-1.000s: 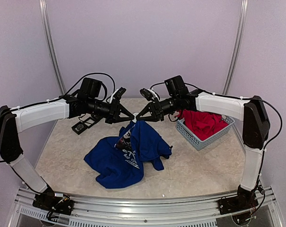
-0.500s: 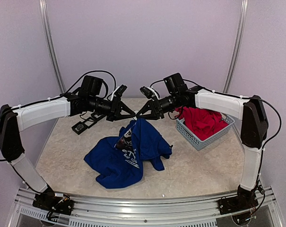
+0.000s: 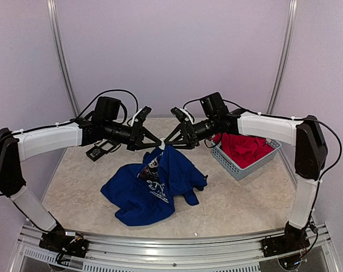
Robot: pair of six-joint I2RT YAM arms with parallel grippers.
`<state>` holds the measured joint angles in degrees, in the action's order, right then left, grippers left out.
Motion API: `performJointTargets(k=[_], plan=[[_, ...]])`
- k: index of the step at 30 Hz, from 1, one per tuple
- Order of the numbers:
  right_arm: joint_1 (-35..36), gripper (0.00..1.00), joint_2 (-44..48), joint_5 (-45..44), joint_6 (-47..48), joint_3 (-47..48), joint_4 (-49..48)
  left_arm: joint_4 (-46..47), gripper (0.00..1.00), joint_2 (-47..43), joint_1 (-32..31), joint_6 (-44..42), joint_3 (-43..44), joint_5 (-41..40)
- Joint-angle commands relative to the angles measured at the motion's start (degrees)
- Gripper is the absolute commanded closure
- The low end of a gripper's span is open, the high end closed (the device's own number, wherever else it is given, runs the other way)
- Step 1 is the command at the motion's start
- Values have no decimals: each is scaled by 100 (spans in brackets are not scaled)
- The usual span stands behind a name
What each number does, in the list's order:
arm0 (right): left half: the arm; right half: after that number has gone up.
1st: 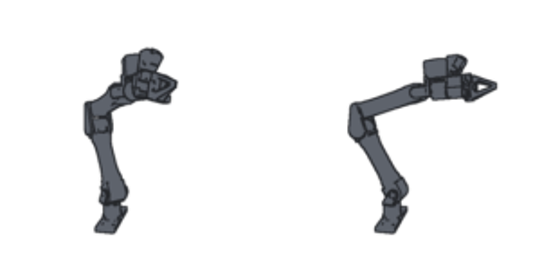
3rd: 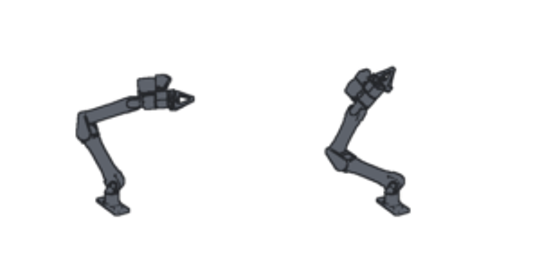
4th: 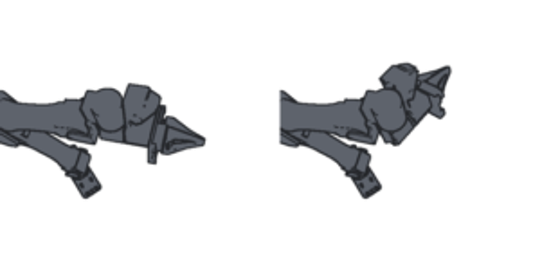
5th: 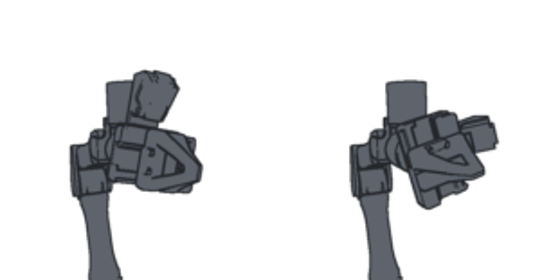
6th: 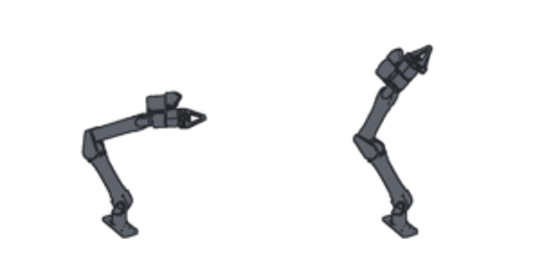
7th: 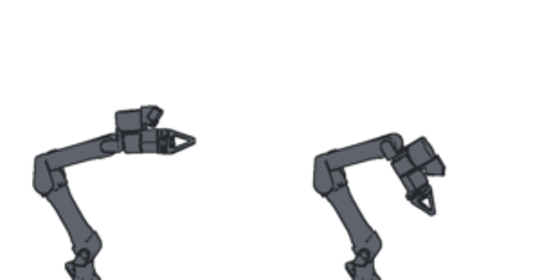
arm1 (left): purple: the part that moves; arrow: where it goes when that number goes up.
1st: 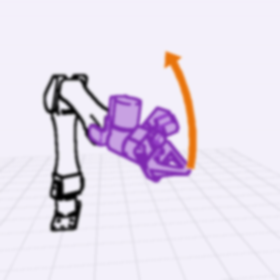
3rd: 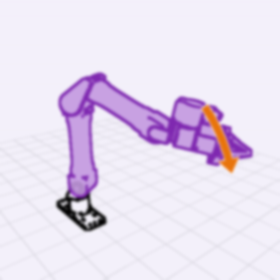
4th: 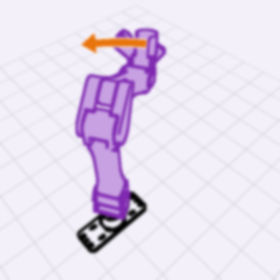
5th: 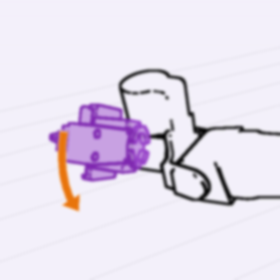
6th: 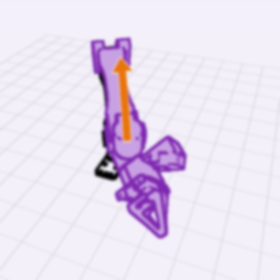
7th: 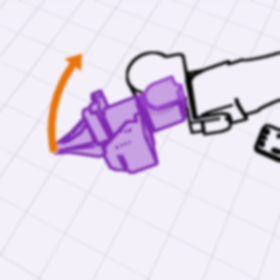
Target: Remove the brooch from the garment
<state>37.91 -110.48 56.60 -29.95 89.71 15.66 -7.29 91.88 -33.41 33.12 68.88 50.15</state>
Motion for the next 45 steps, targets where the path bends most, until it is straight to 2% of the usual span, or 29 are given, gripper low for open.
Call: performJointTargets(k=[1,6,10,17,23,33,37,38,39,42,43,45], plan=[[-111,32,570,78,26,-189,-499,220,100,-293,34,-165,-177,226],[-116,27,707,191,12,-264,-614,187,100,-219,36,-229,-127,202],[-108,38,548,136,99,-293,-347,185,100,-213,38,-247,-74,201],[-41,51,410,166,130,-306,-261,200,100,-213,36,-238,-29,244],[62,55,242,285,198,-109,-125,202,100,-182,36,-220,0,263],[129,83,61,475,128,71,-158,159,100,-101,36,-240,88,273],[138,100,74,542,104,75,-228,57,100,-33,36,-300,173,218],[138,100,89,524,105,73,-228,10,100,-1,41,-324,187,178],[135,100,119,493,125,77,-228,-33,95,15,44,-351,199,134],[137,100,184,290,171,76,-256,-89,52,23,45,-442,140,-89],[137,100,202,186,168,73,-272,-96,41,8,45,-481,98,-166],[138,100,219,-13,186,81,-263,-119,25,-73,30,-599,-37,-369]])
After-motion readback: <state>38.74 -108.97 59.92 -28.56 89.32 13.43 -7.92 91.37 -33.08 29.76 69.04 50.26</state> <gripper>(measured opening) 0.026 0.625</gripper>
